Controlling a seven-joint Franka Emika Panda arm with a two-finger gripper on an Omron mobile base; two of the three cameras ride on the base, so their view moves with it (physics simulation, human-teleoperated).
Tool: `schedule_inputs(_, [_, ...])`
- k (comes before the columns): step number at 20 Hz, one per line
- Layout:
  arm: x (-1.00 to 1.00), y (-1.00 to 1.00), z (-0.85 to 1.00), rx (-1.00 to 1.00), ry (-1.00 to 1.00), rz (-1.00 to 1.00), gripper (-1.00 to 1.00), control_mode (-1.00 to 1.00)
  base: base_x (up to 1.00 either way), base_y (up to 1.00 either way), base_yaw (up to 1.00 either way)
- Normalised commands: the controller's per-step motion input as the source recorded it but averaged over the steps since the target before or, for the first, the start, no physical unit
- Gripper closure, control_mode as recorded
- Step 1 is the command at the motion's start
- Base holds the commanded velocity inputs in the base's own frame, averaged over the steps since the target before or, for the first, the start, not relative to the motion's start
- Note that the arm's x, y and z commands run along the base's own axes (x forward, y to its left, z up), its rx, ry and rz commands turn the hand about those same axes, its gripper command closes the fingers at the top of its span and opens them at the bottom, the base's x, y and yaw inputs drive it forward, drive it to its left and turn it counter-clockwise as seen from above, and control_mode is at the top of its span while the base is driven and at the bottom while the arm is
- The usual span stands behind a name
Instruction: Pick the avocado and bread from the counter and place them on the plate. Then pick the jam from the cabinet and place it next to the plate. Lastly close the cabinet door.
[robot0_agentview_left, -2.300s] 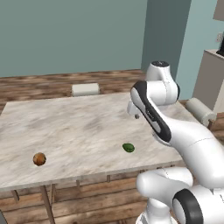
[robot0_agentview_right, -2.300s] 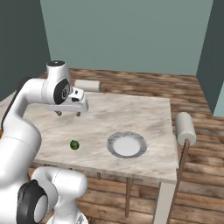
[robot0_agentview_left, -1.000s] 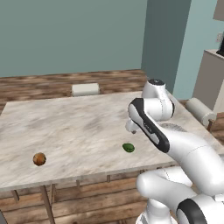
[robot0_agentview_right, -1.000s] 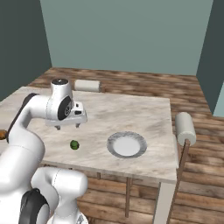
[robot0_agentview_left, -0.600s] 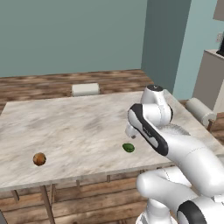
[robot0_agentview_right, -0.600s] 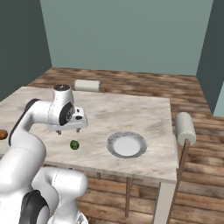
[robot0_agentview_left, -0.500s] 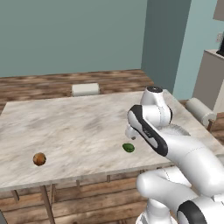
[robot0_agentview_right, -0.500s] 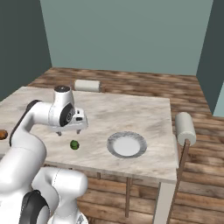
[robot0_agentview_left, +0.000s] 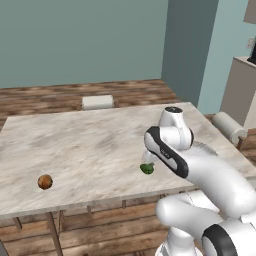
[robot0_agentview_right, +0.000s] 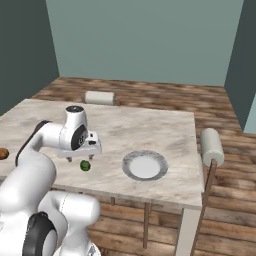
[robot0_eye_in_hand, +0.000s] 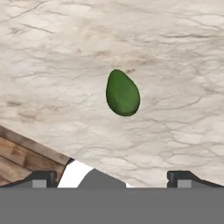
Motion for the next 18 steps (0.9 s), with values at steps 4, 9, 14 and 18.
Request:
schedule_inputs(4, [0.15, 0.00, -0.25, 0.00, 0.08, 0.00, -1.00, -1.00, 0.00, 0.00, 0.00])
schedule_inputs(9, [0.17, 0.00, -0.21, 0.00, 0.09, 0.00, -1.00, -1.00, 0.00, 0.00, 0.00])
schedule_inputs(14, [0.13, 0.09, -0.17, 0.00, 0.03, 0.00, -1.00, -1.00, 0.00, 0.00, 0.00])
schedule_inputs(18, [0.02, 0.10, -0.16, 0.00, 0.00, 0.00, -1.00, -1.00, 0.00, 0.00, 0.00])
